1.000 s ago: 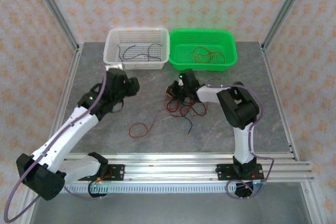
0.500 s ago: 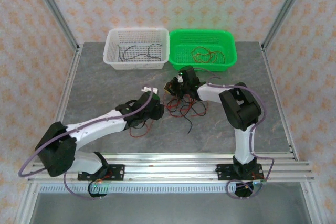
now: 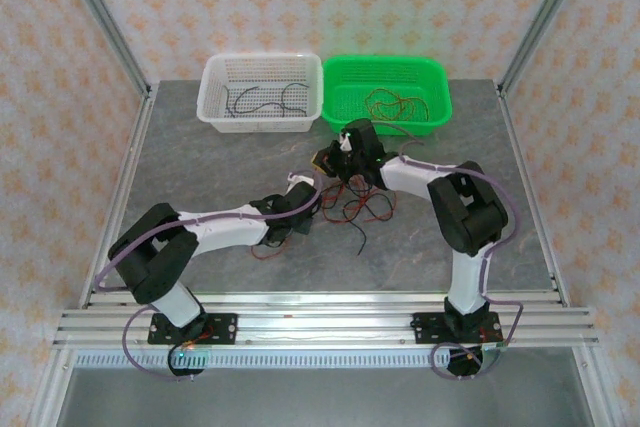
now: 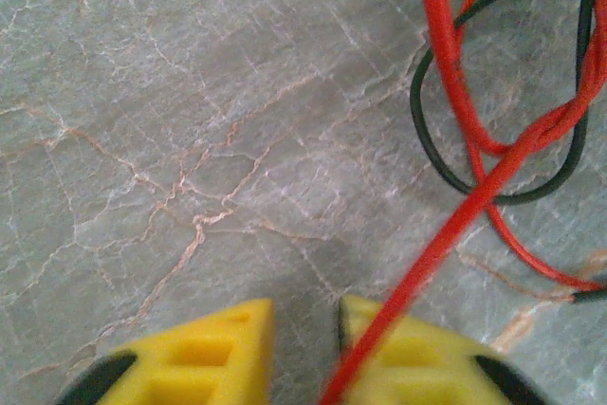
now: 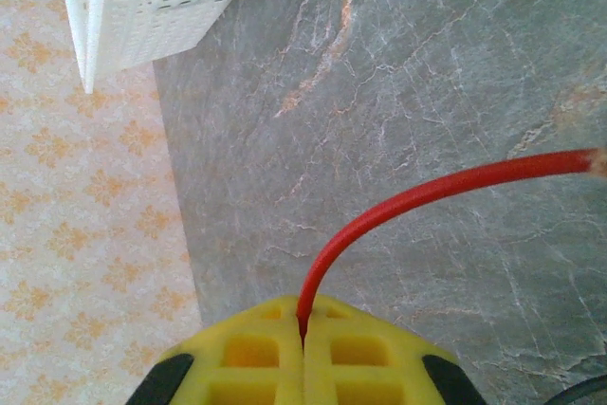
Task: Untangle the cables
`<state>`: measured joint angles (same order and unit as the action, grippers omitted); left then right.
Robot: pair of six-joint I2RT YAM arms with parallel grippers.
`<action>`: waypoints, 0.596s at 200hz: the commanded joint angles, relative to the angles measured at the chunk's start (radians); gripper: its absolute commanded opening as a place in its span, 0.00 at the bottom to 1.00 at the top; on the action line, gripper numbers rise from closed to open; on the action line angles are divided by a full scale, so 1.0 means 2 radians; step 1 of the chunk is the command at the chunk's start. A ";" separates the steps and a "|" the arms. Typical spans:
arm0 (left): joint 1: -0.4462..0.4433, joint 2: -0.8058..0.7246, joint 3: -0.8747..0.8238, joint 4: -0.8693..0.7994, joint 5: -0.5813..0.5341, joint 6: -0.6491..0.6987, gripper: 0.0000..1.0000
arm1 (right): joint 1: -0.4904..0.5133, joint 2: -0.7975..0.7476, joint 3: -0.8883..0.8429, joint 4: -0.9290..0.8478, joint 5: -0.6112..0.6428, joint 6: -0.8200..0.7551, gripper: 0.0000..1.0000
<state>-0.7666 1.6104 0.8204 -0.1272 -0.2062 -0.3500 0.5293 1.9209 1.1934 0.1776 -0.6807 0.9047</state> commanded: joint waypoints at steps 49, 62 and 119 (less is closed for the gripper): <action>-0.012 -0.092 0.009 -0.036 -0.097 -0.047 0.00 | -0.036 -0.081 -0.019 -0.023 0.032 -0.018 0.00; -0.011 -0.119 0.012 -0.063 -0.115 -0.063 0.00 | -0.048 -0.096 -0.032 -0.024 0.042 -0.020 0.00; 0.057 -0.208 0.008 -0.139 -0.121 -0.128 0.00 | -0.096 -0.163 -0.103 -0.016 0.067 -0.021 0.00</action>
<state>-0.7166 1.2583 0.8314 -0.2859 -0.3950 -0.5179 0.3725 1.6547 1.0367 0.1467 -0.6144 0.8856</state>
